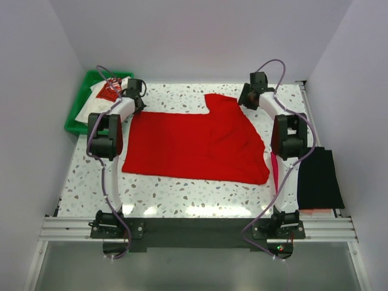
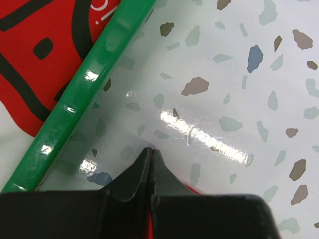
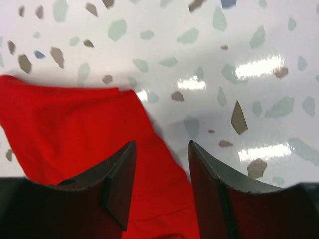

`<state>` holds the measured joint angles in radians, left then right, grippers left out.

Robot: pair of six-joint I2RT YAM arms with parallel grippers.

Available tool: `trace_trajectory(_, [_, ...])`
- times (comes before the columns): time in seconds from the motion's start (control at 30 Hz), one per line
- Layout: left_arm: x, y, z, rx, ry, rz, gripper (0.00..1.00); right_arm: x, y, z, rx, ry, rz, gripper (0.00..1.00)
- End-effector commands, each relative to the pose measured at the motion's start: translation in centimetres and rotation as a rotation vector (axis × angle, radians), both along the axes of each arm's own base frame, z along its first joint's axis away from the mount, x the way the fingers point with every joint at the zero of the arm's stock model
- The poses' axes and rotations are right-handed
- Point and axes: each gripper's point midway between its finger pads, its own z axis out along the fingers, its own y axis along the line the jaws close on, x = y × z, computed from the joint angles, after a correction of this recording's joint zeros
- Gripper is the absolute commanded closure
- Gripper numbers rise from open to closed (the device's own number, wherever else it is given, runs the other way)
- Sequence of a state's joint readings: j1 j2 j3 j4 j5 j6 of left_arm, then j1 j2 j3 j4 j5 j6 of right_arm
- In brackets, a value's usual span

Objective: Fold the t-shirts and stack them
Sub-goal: Fold the tshirt

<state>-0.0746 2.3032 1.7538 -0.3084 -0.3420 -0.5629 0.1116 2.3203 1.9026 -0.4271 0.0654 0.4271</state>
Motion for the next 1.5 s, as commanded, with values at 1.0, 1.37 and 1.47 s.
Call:
trace_trajectory(1.0, [1.4, 0.4, 3.9, -0.021, -0.106, -0.009, 1.0, 6.7, 2.2, 4.8, -0.03, -0.238, -0.017, 1.0])
trace_trajectory(1.37, [3.4, 1.2, 6.9, -0.039, -0.209, 0.005, 1.0, 8.8, -0.1, 9.4, 0.004, -0.333, -0.045, 1.0])
trace_trajectory(1.47, [4.2, 1.6, 8.1, -0.051, -0.246, -0.001, 1.0, 9.4, -0.4, 10.8, 0.014, -0.361, -0.044, 1.0])
